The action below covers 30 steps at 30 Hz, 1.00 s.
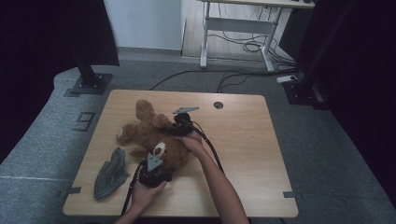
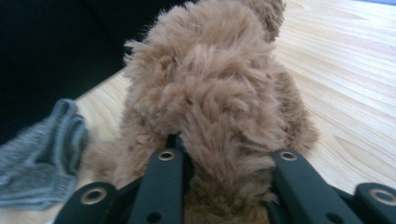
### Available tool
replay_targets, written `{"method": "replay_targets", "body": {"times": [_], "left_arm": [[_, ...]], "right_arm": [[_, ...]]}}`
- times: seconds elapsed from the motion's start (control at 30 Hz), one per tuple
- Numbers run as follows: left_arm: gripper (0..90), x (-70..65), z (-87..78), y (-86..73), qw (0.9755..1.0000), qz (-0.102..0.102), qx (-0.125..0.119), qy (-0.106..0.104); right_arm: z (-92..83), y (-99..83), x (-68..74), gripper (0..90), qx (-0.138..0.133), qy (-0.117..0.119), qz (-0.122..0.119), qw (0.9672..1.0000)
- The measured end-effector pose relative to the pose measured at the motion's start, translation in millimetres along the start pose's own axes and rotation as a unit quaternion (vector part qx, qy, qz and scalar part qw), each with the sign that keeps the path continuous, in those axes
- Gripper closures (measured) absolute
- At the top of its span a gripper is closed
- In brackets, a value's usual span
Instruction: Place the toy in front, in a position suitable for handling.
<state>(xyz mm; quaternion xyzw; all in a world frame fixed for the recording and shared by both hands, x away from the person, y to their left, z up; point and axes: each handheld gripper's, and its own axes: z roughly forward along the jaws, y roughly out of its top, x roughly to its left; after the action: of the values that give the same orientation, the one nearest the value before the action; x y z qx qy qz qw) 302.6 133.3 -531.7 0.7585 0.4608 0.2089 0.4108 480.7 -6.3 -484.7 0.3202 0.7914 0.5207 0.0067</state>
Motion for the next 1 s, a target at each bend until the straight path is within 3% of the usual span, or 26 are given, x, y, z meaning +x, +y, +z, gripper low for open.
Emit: {"method": "replay_targets", "body": {"times": [0.23,0.4,0.43,0.57,0.73,0.9,0.93,1.0], "left_arm": [[58.0,4.1,-9.1,-1.2,0.9991,0.007,-0.041,0.010],[61.5,1.9,-16.6,1.6,0.9973,0.031,-0.063,0.024],[61.7,1.6,-21.9,5.2,0.9963,0.045,-0.070,0.024],[62.5,3.5,-33.6,15.3,0.9942,0.064,-0.086,0.011],[63.5,2.4,-42.8,31.7,0.9906,0.104,-0.089,0.003],[64.2,3.2,-48.7,43.9,0.9881,0.126,-0.088,0.001],[64.3,3.3,-50.1,48.7,0.9874,0.132,-0.087,-0.006],[64.3,3.5,-50.6,52.8,0.9867,0.137,-0.086,-0.015]], "right_arm": [[-7.5,4.3,11.4,77.9,-0.046,0.035,-0.025,0.9980],[-20.1,12.7,22.3,78.0,-0.079,0.036,-0.043,0.9952],[-24.4,14.5,24.7,77.9,-0.088,0.037,-0.047,0.9943],[-46.7,19.9,34.1,77.8,-0.124,0.027,-0.064,0.9899],[-78.1,22.8,37.5,77.7,-0.164,0.005,-0.073,0.9838],[-97.8,21.9,37.9,77.6,-0.184,-0.004,-0.073,0.9802],[-109.3,21.0,38.6,77.5,-0.193,-0.012,-0.075,0.9783],[-116.6,19.6,38.3,77.4,-0.195,-0.018,-0.076,0.9778]]}}
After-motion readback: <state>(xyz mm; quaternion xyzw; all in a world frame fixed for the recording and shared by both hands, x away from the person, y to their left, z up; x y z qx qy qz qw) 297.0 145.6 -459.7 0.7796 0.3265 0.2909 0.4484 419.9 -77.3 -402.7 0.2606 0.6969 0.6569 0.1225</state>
